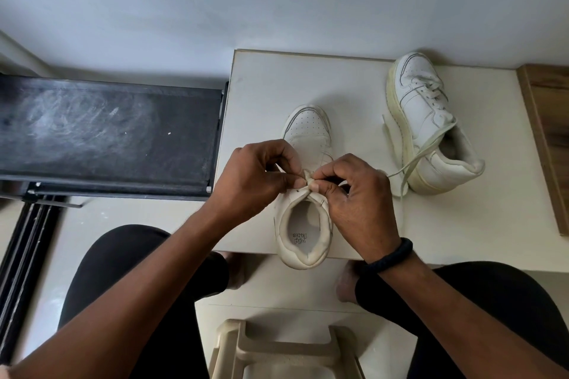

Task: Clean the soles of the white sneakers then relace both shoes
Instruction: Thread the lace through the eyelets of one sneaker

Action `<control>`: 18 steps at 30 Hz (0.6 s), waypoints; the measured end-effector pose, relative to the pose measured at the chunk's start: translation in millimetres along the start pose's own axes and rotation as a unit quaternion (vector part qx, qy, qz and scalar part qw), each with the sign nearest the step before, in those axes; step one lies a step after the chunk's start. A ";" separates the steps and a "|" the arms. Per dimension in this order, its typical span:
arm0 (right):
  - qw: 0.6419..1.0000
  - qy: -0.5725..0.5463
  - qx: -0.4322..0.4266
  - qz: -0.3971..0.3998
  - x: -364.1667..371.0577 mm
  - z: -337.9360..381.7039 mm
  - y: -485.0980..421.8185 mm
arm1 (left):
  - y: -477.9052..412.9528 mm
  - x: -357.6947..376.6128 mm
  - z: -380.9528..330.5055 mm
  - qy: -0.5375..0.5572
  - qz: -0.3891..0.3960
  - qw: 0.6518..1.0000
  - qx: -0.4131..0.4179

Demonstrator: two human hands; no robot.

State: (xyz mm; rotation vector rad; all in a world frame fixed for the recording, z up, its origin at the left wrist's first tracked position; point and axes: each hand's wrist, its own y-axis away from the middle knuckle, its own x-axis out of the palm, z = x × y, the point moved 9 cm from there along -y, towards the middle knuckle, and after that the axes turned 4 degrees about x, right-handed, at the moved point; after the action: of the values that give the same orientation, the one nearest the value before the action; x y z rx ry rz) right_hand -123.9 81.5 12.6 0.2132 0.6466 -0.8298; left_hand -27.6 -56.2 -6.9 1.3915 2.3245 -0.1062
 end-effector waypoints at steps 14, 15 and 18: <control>0.994 0.090 -0.065 0.021 -3.0 18.4 -0.8 | 1.2 -7.1 -1.7 -0.113 0.023 0.993 0.037; 0.993 0.095 -0.068 0.020 -4.1 19.6 -0.5 | 1.4 -6.5 -0.5 -0.115 0.030 0.992 0.036; 0.993 0.092 -0.068 0.024 -4.7 20.6 0.1 | 1.6 -4.3 -1.9 -0.131 0.034 0.990 0.046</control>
State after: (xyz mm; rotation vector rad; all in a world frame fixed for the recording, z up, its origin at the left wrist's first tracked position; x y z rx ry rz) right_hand -117.0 75.9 31.8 0.1821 0.8654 -0.7212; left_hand -25.1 -58.5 -3.2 1.4059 2.0780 -0.3591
